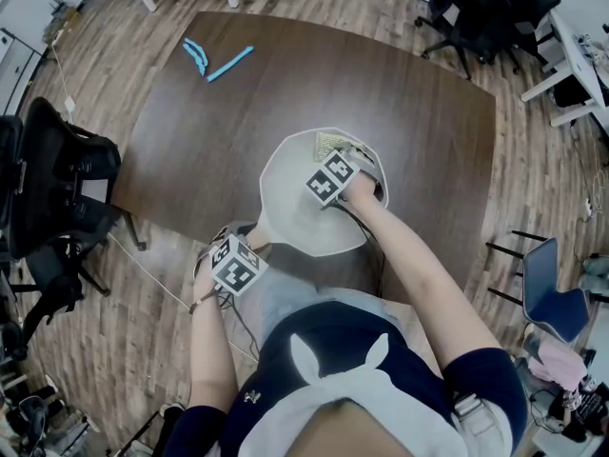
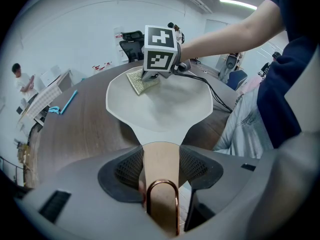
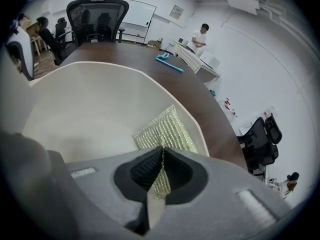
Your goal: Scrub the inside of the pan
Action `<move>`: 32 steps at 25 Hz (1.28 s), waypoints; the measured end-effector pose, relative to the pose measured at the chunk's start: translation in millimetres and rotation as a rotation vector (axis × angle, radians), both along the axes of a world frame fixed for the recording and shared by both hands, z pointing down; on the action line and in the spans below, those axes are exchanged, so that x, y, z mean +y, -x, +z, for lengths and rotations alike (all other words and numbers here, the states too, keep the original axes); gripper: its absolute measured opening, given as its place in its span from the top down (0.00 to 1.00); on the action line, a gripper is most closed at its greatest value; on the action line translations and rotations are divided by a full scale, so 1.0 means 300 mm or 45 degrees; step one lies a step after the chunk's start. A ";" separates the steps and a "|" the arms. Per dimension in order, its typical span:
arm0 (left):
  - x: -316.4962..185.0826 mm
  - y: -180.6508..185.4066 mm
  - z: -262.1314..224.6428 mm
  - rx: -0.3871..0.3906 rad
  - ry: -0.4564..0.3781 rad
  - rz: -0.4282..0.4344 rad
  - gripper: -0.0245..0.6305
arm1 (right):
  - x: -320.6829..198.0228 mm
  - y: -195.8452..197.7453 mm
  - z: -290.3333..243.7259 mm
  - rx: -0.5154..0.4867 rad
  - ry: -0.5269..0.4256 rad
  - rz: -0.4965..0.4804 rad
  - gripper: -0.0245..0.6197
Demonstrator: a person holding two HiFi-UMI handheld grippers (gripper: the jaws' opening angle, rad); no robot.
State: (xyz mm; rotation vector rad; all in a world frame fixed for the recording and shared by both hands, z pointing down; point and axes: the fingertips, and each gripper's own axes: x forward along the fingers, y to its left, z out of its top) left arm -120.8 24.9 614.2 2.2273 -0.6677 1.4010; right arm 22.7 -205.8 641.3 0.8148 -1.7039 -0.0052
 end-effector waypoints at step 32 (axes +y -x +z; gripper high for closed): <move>0.010 -0.010 -0.003 0.004 -0.003 -0.027 0.62 | 0.131 -0.167 0.048 0.335 0.372 -0.034 0.95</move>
